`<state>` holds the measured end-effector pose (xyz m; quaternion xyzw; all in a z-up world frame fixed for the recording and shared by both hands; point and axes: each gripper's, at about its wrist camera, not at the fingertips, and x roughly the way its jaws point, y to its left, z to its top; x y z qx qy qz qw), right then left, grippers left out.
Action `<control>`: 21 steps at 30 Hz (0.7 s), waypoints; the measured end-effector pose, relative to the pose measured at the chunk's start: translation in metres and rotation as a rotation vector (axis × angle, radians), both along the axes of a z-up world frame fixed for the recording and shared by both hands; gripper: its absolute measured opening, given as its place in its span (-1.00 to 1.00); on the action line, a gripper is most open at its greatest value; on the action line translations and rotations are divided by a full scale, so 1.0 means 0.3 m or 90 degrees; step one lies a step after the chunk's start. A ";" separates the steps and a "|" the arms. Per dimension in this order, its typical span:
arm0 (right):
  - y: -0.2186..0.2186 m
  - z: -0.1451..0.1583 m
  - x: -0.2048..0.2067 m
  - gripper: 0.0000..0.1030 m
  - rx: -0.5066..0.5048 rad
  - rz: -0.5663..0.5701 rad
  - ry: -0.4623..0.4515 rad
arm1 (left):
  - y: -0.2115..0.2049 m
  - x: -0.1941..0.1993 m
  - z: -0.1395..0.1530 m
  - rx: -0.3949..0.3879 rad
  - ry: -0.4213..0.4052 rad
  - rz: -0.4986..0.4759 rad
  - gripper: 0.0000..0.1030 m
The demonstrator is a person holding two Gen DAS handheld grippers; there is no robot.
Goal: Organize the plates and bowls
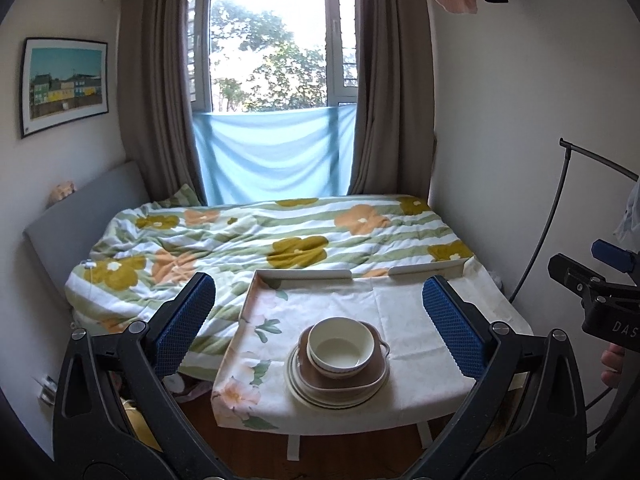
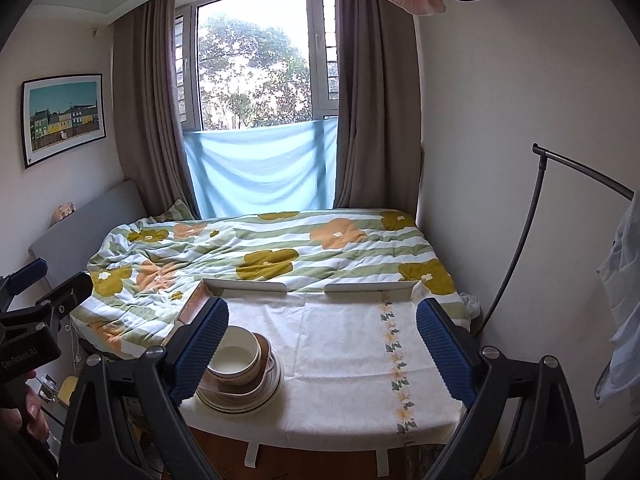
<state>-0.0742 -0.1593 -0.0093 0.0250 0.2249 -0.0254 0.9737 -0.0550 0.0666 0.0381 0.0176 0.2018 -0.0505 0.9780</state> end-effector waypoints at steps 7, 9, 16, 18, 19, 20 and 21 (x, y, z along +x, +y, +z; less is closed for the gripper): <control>0.001 -0.006 0.014 0.82 0.001 0.005 0.002 | 0.007 0.000 -0.003 0.000 0.000 0.009 1.00; 0.005 -0.008 0.017 0.82 0.002 0.006 0.003 | 0.010 0.000 -0.003 0.000 -0.001 0.011 1.00; 0.019 -0.012 0.022 0.82 -0.001 0.009 0.005 | 0.025 0.003 -0.004 -0.006 -0.001 0.021 1.00; 0.019 -0.013 0.023 0.82 0.000 0.008 0.005 | 0.027 0.000 -0.003 -0.006 -0.003 0.024 1.00; 0.020 -0.012 0.023 0.82 -0.001 0.007 0.005 | 0.027 -0.001 -0.002 -0.006 -0.004 0.024 1.00; 0.020 -0.013 0.023 0.82 -0.002 0.008 0.005 | 0.027 -0.002 -0.002 -0.006 -0.004 0.024 1.00; 0.020 -0.013 0.023 0.82 -0.001 0.008 0.005 | 0.027 -0.002 -0.002 -0.005 -0.004 0.024 1.00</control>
